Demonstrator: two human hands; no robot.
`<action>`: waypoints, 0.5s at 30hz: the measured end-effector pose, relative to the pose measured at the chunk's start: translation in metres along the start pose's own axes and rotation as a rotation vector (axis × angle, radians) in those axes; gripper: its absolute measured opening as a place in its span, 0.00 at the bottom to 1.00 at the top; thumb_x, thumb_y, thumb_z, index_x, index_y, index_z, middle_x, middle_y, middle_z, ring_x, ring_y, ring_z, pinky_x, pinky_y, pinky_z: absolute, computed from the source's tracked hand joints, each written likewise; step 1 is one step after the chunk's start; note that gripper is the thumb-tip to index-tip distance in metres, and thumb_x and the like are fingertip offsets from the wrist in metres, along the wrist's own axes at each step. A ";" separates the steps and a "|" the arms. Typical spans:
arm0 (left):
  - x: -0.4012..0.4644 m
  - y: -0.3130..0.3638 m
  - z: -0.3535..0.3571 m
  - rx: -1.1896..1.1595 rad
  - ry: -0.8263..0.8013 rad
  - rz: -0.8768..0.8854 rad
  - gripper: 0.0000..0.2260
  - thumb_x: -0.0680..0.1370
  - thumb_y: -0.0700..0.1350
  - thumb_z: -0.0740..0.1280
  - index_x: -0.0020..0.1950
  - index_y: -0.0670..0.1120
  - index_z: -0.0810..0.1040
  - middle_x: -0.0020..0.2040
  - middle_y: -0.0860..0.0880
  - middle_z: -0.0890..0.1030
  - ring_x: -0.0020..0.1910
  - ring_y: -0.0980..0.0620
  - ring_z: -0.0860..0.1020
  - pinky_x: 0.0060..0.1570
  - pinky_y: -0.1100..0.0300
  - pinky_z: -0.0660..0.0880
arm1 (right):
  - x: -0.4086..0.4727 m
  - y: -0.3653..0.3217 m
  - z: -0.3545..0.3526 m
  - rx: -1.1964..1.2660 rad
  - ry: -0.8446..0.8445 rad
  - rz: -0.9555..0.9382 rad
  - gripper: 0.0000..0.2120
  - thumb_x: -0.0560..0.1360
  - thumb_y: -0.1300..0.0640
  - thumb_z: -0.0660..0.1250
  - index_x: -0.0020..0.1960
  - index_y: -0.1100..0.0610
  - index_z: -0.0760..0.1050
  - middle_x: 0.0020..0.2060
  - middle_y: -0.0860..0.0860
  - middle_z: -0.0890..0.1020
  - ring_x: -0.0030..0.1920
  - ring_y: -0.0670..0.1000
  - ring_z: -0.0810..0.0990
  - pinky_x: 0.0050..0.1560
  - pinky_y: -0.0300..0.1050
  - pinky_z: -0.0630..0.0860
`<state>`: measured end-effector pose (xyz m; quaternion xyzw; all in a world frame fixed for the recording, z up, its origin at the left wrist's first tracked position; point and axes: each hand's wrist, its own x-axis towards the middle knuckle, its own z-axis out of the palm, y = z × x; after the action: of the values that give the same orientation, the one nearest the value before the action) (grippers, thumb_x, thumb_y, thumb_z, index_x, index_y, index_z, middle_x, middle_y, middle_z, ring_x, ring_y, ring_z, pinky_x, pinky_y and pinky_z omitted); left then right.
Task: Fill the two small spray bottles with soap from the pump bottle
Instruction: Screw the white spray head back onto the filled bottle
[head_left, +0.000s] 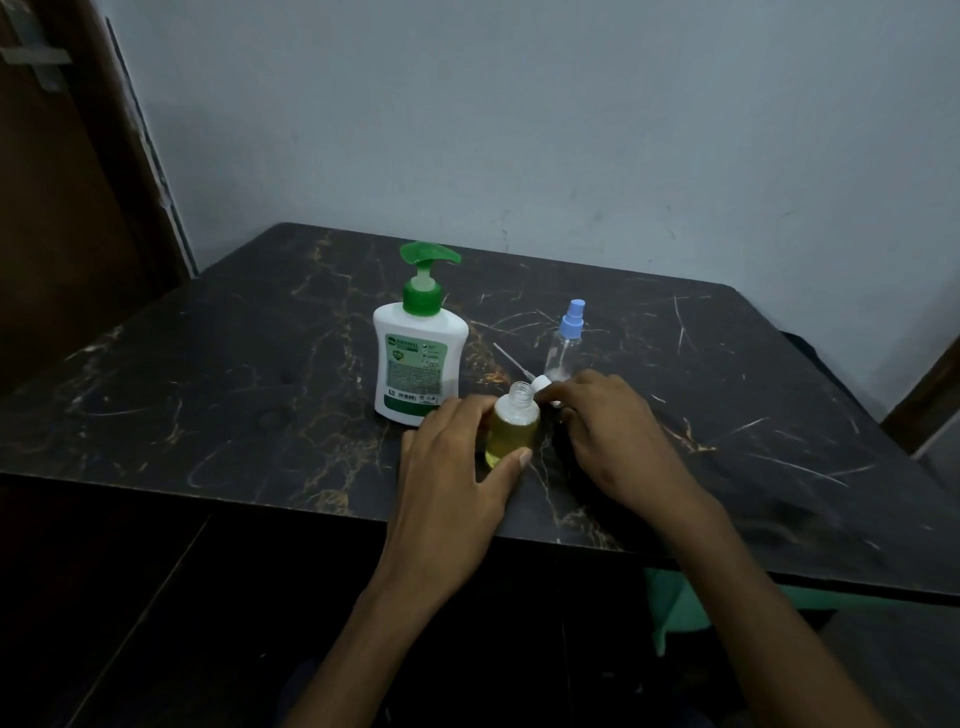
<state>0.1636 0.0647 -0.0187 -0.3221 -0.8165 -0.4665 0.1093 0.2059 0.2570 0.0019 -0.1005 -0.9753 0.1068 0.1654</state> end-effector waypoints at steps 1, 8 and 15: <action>0.000 0.000 0.000 0.005 0.005 0.000 0.17 0.77 0.52 0.75 0.64 0.55 0.77 0.56 0.60 0.79 0.57 0.58 0.77 0.61 0.48 0.73 | 0.000 0.000 0.000 -0.008 0.015 0.000 0.19 0.82 0.63 0.63 0.67 0.46 0.81 0.57 0.52 0.80 0.56 0.56 0.76 0.54 0.50 0.73; -0.002 0.000 0.001 0.004 0.011 -0.001 0.17 0.77 0.52 0.75 0.64 0.55 0.78 0.57 0.60 0.79 0.57 0.58 0.77 0.61 0.48 0.73 | -0.022 0.002 -0.039 0.051 0.197 0.022 0.08 0.78 0.54 0.73 0.55 0.44 0.79 0.48 0.43 0.79 0.50 0.48 0.77 0.47 0.46 0.73; -0.003 0.001 0.001 0.014 0.009 0.001 0.16 0.77 0.52 0.75 0.64 0.54 0.78 0.56 0.59 0.79 0.57 0.57 0.77 0.59 0.46 0.75 | -0.049 0.001 -0.132 0.251 0.374 -0.041 0.03 0.80 0.52 0.73 0.53 0.49 0.81 0.38 0.44 0.85 0.38 0.44 0.83 0.41 0.41 0.79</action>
<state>0.1668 0.0644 -0.0206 -0.3198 -0.8191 -0.4620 0.1157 0.2970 0.2700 0.1083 -0.0773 -0.9085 0.2034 0.3567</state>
